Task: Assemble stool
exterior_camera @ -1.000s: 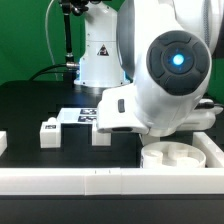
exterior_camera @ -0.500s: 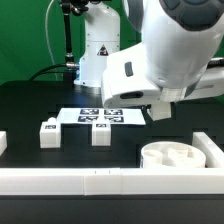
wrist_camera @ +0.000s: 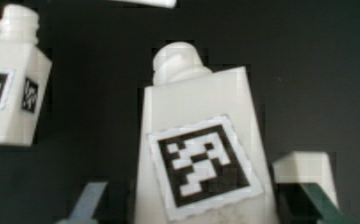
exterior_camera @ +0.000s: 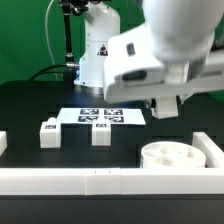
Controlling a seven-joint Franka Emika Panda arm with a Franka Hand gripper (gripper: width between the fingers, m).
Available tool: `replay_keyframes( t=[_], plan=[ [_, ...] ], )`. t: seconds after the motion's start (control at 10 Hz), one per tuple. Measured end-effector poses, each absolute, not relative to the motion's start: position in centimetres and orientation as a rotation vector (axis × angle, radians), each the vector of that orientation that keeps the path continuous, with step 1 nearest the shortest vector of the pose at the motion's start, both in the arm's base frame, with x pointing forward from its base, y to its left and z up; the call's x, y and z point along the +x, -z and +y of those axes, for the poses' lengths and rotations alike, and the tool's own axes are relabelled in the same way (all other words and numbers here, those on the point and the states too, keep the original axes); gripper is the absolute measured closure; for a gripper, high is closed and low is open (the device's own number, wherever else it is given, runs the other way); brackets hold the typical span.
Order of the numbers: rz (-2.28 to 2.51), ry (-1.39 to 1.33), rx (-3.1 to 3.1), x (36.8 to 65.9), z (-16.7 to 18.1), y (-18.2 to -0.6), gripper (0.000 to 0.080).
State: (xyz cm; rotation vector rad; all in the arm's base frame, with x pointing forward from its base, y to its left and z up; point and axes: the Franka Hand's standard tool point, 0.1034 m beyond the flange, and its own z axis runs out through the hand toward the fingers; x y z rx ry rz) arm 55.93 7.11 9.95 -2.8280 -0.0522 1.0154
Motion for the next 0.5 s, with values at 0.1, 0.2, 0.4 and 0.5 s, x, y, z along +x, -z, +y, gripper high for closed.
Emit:
replay_keyframes(
  t=[0.1,0.2,0.4,0.5],
  plan=[
    [-0.05,-0.953,-2.851,56.4,7.1,-10.5,0.0472],
    [-0.037,-0.799,-2.9,57.5,7.1,-9.9,0.0472],
    [-0.019,-0.574,-2.962,57.8,6.9,-10.1,0.0472],
    [-0.014,-0.522,-2.974,57.8,6.9,-10.0,0.0472]
  ],
)
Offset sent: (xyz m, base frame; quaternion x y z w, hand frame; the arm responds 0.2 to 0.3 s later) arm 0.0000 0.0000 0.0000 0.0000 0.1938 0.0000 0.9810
